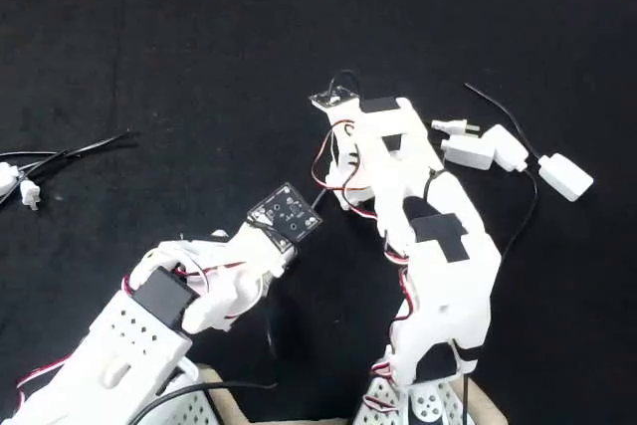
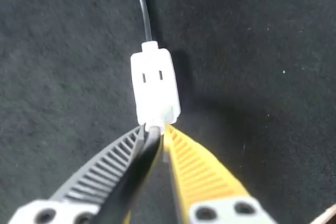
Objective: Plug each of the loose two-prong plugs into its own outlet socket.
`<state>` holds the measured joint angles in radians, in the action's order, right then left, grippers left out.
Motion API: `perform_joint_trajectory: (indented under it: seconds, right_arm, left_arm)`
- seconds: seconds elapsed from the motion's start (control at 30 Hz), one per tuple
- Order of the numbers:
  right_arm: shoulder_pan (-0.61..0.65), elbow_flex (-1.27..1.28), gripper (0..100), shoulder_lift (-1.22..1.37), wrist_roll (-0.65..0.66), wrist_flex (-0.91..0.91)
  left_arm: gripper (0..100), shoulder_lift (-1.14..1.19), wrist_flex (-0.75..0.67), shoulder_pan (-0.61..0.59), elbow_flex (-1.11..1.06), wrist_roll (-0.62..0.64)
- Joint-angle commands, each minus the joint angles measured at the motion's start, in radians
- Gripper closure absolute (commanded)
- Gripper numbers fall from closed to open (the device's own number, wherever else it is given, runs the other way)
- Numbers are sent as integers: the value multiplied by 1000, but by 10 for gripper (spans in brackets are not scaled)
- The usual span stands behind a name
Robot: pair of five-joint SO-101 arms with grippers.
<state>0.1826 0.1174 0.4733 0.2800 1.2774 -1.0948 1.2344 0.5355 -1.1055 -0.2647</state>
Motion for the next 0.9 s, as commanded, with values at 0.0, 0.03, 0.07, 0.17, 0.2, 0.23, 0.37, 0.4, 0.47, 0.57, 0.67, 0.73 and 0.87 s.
perform_joint_trajectory:
  seconds: [0.0, 0.03, 0.07, 0.17, 0.2, 0.23, 0.37, 0.4, 0.47, 0.57, 0.67, 0.73, 0.87]
  right_arm:
    - [-23, -2, 930, -7, -14, -51]
    - [-23, -2, 930, -7, -14, -51]
    - [-23, -2, 930, -7, -14, -51]
    - [-23, -2, 930, -7, -14, -51]
    - [-23, -2, 930, -7, -14, -51]
    - [-23, -2, 930, -7, -14, -51]
    - [-23, -2, 930, -7, -14, -51]
    - [-21, -2, 930, -7, -14, -51]
    - [-21, -2, 930, -7, -14, -51]
    - [-21, -2, 930, -7, -14, -51]
    - [-21, -2, 930, -7, -14, -51]
    - [-21, -2, 930, -7, -14, -51]
    - [-21, -2, 930, -7, -14, -51]
  left_arm:
    - [973, 3, 18, 12, 4, 0]
    - [973, 3, 18, 12, 2, 0]
    - [973, 3, 18, 12, -2, 0]
    - [973, 3, 11, 13, -18, 0]
    - [973, 3, 11, 13, -19, 0]
    - [973, 5, 11, 22, -19, 0]
    - [973, 5, 11, 61, -24, 5]
    - [973, 5, 11, 61, -31, 5]
    - [973, 5, 9, 61, -48, 5]
    - [973, 5, -20, 59, -81, 5]
    - [973, 5, -29, 65, -97, 5]
    - [973, 5, -26, 65, -104, 5]
    - [971, 5, -51, 62, -125, 5]
